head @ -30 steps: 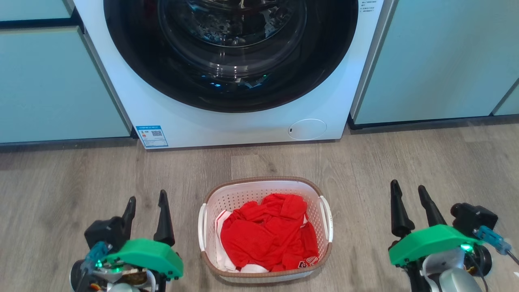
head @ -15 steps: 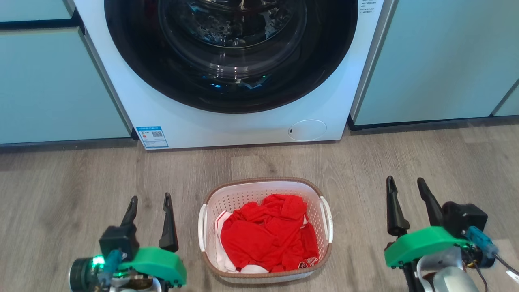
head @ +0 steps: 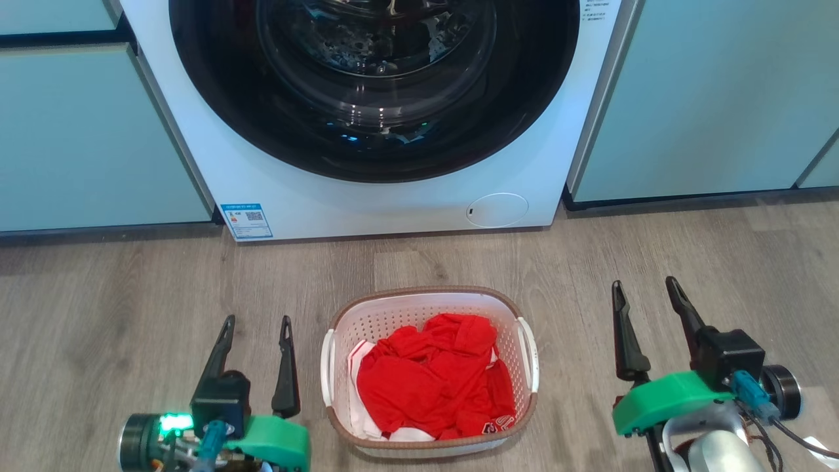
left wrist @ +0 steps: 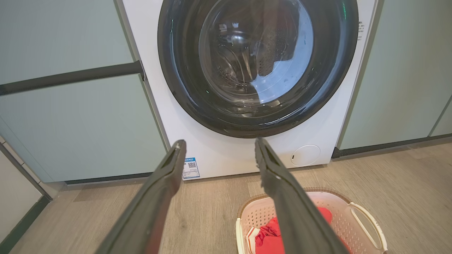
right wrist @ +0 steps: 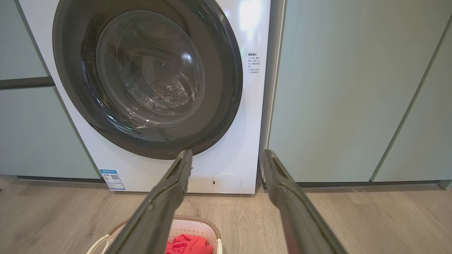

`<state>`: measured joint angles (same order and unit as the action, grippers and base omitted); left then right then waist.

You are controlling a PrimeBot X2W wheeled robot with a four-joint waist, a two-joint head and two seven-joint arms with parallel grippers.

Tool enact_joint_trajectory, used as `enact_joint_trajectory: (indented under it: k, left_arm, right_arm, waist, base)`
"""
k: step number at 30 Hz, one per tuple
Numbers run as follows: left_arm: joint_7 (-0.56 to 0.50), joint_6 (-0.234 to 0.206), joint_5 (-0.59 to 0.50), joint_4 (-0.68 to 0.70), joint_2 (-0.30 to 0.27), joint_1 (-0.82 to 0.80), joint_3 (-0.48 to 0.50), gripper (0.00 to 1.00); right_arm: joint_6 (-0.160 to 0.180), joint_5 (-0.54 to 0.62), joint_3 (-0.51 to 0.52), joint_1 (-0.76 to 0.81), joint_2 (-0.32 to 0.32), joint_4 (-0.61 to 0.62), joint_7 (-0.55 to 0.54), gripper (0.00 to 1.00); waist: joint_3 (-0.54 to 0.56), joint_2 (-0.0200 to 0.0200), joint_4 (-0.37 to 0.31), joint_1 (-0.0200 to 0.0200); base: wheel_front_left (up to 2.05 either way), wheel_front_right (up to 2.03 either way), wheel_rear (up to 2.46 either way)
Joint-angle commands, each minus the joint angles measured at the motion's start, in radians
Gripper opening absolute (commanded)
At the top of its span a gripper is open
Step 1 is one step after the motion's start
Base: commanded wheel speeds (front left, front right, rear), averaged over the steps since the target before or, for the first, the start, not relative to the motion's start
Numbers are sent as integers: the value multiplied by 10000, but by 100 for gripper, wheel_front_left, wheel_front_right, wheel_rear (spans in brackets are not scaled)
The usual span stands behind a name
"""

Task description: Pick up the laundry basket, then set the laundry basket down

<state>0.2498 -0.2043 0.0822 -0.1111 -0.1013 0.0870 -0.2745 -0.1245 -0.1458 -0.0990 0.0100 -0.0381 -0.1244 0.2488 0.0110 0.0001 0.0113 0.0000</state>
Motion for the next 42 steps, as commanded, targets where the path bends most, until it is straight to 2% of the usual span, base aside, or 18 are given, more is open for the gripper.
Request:
enact_joint_trajectory:
  k: [1, 32, 35, 42]
  left_arm:
    - [120, -68, -194, 377, 23, -314, 339, 100]
    - [120, 256, -477, 248, 270, -330, 649, 100]
    - [120, 303, -428, 208, 302, -406, 636, 100]
    - [120, 541, -216, -173, 402, -1262, 657, 100]
  right_arm:
    - [-62, 167, -262, -147, -121, 381, 130, 100]
    - [-62, 102, -162, -189, -121, 216, 130, 100]
    - [-62, 82, -113, -262, -121, 164, 130, 100]
    - [-62, 168, 101, -1045, -121, -140, 130, 100]
  waist:
    - [-6, -1, 2, 0]
    - [-232, -1, -40, 0]
    - [-472, -1, -13, 0]
    - [-1820, -1, 112, 0]
  base:
    - [0, 0, 0]
    - [0, 0, 0]
    - [0, 0, 0]
    - [0, 0, 0]
